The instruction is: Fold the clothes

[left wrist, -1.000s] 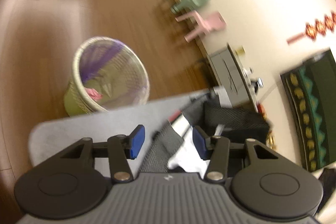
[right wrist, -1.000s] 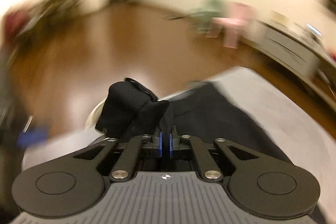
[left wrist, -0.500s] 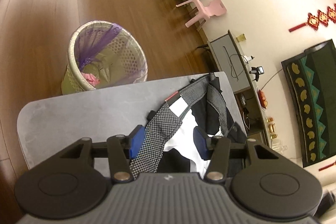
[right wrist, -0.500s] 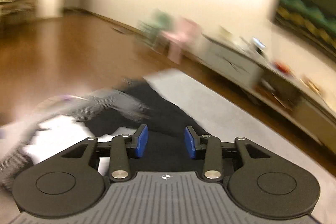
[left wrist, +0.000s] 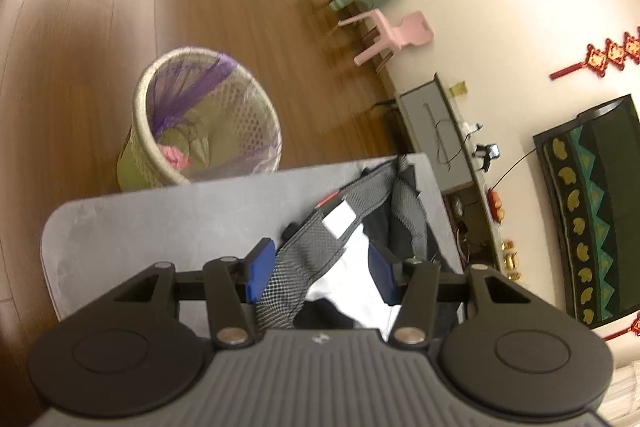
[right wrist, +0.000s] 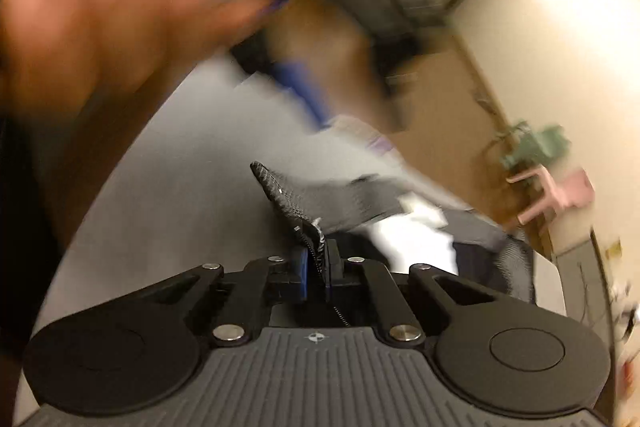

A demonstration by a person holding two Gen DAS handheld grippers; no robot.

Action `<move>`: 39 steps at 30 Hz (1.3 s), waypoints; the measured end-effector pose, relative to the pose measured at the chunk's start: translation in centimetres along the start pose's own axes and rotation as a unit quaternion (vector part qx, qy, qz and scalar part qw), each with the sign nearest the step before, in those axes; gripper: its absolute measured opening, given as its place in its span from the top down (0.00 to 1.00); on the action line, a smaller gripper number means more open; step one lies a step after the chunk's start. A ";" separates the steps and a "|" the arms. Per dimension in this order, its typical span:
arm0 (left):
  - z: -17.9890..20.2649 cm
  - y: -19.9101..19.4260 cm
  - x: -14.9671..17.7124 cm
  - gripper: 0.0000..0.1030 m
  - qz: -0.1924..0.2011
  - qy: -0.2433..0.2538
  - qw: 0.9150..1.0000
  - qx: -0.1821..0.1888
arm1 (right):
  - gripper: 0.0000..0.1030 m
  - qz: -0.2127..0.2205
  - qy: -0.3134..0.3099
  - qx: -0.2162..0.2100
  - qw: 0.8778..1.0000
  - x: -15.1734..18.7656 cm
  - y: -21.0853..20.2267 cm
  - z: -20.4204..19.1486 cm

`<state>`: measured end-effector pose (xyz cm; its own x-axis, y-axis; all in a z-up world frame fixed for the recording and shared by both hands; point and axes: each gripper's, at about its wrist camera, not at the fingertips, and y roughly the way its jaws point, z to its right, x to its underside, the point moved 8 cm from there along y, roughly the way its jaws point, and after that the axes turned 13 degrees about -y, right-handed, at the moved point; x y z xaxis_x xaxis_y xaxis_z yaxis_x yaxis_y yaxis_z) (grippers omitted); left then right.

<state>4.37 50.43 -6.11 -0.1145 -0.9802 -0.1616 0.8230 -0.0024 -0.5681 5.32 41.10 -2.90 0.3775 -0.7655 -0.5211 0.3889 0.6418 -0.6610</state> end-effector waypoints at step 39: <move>4.2 8.6 5.9 0.62 -0.029 0.270 0.954 -0.131 | 0.19 -0.027 0.515 0.112 0.849 19.6 -2.2 15.7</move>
<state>13.06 43.83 -8.57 -0.4832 -0.7349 -0.4758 0.6477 0.0655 -0.7590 25.07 25.44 -3.14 -0.5362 -0.3550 -0.7658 0.5764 0.5088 -0.6394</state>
